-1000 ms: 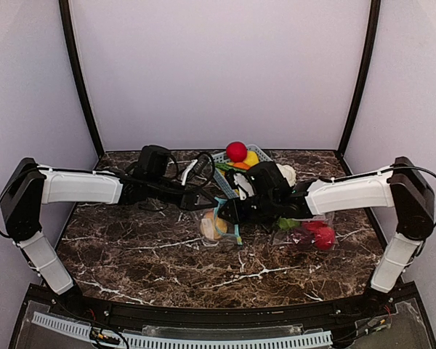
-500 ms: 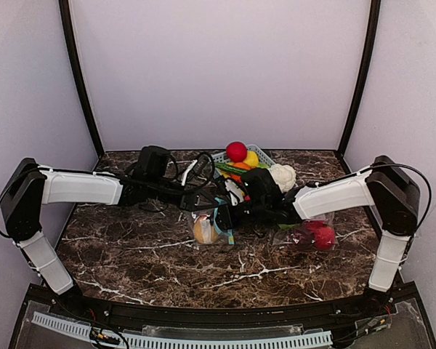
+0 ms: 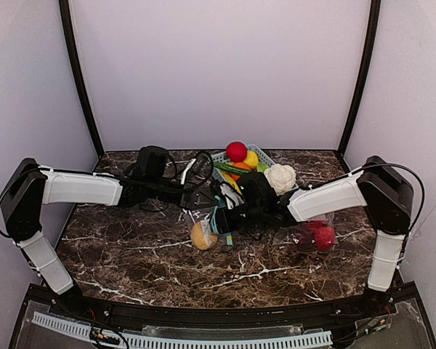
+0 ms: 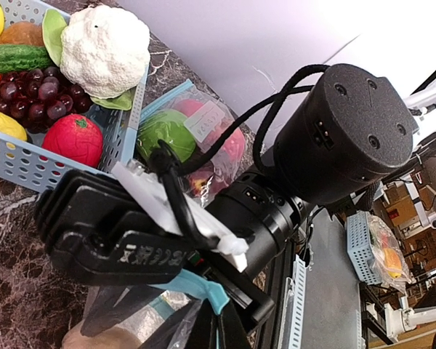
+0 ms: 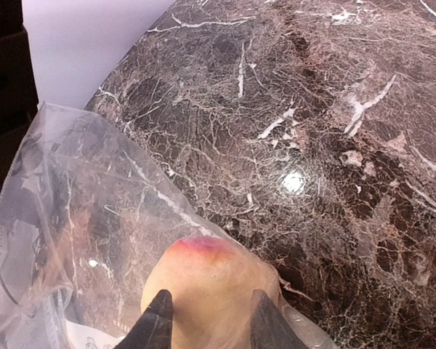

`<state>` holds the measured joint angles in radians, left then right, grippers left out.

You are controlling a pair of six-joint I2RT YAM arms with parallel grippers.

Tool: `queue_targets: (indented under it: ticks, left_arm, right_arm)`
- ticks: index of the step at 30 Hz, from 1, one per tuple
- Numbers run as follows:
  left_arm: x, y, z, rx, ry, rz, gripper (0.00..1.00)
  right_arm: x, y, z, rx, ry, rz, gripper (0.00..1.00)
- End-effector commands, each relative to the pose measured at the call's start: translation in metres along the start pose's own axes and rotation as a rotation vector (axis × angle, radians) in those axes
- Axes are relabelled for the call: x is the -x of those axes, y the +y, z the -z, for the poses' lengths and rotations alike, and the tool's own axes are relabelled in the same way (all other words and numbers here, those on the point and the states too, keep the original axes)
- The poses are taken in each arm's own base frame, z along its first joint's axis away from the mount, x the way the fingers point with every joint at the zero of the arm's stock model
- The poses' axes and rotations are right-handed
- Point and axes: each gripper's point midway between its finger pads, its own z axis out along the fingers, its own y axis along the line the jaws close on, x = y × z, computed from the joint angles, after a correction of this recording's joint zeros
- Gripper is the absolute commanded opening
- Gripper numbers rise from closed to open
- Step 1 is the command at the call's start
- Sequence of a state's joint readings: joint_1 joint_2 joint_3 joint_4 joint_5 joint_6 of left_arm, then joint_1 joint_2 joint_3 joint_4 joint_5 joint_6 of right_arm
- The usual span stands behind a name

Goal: Place the food in the zip-top bag and seal the zipper
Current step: Adjust the fake fruit in the zipper food storage bag, then pick up the fake vegetable from the bin.

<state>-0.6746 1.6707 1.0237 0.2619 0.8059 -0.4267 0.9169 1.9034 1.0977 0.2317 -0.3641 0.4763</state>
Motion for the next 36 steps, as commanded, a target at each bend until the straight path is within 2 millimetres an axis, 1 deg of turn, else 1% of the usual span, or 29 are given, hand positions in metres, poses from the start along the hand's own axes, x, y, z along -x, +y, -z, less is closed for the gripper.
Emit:
queue_targets:
  ticks: [1, 2, 3, 6, 7, 8, 10, 12, 15, 17, 19, 22, 25, 30, 34, 36]
  left_arm:
    - [0.012, -0.006, 0.013, 0.007, -0.029, -0.049, 0.01]
    - [0.016, -0.003, 0.016, 0.035, -0.033, -0.056, 0.01]
    - [0.008, 0.005, 0.018, 0.077, 0.001, -0.056, 0.01]
    - [0.004, 0.010, 0.030, 0.148, 0.040, -0.069, 0.01]
    - [0.004, 0.015, 0.034, 0.176, 0.038, -0.081, 0.01]
    - [0.003, 0.015, 0.038, 0.189, 0.046, -0.076, 0.01]
    - [0.001, 0.018, 0.044, 0.214, 0.050, -0.080, 0.01]
    - [0.000, 0.019, 0.048, 0.220, 0.049, -0.077, 0.01]
    - [-0.001, 0.012, 0.051, 0.191, 0.047, -0.093, 0.01]
    - [-0.002, 0.006, 0.050, 0.158, 0.054, -0.111, 0.01]
    - [-0.002, 0.002, 0.050, 0.136, 0.057, -0.121, 0.01]
    - [-0.001, -0.002, 0.052, 0.126, 0.050, -0.126, 0.01]
    - [0.000, -0.004, 0.055, 0.138, 0.040, -0.126, 0.01]
    - [-0.003, -0.002, 0.056, 0.148, 0.038, -0.109, 0.01]
    - [-0.002, -0.003, 0.056, 0.144, 0.036, -0.107, 0.01]
    - [-0.002, -0.003, 0.056, 0.141, 0.035, -0.103, 0.01]
  right_arm:
    - [0.005, 0.015, 0.014, -0.004, -0.005, 0.035, 0.39]
    - [0.010, 0.018, 0.020, -0.012, -0.012, 0.044, 0.43]
    - [0.014, 0.021, 0.029, -0.024, -0.020, 0.052, 0.50]
    - [0.022, 0.026, 0.058, -0.081, -0.039, 0.072, 0.63]
    - [0.023, 0.026, 0.067, -0.099, -0.042, 0.075, 0.66]
    - [0.021, 0.026, 0.077, -0.120, -0.039, 0.078, 0.70]
    - [0.019, 0.023, 0.095, -0.165, -0.046, 0.076, 0.74]
    - [0.020, 0.017, 0.114, -0.231, -0.061, 0.064, 0.77]
    - [0.028, 0.004, 0.140, -0.335, -0.075, 0.053, 0.80]
    - [0.031, -0.013, 0.156, -0.455, -0.054, 0.038, 0.82]
    - [0.037, -0.026, 0.164, -0.527, -0.026, 0.018, 0.82]
    - [0.042, -0.048, 0.168, -0.585, 0.020, -0.020, 0.80]
    - [0.049, -0.063, 0.163, -0.606, 0.053, -0.038, 0.79]
    - [0.066, -0.084, 0.144, -0.621, 0.079, -0.052, 0.74]
    - [0.068, -0.106, 0.124, -0.639, 0.116, -0.077, 0.71]
    - [0.065, -0.119, 0.113, -0.655, 0.142, -0.094, 0.69]
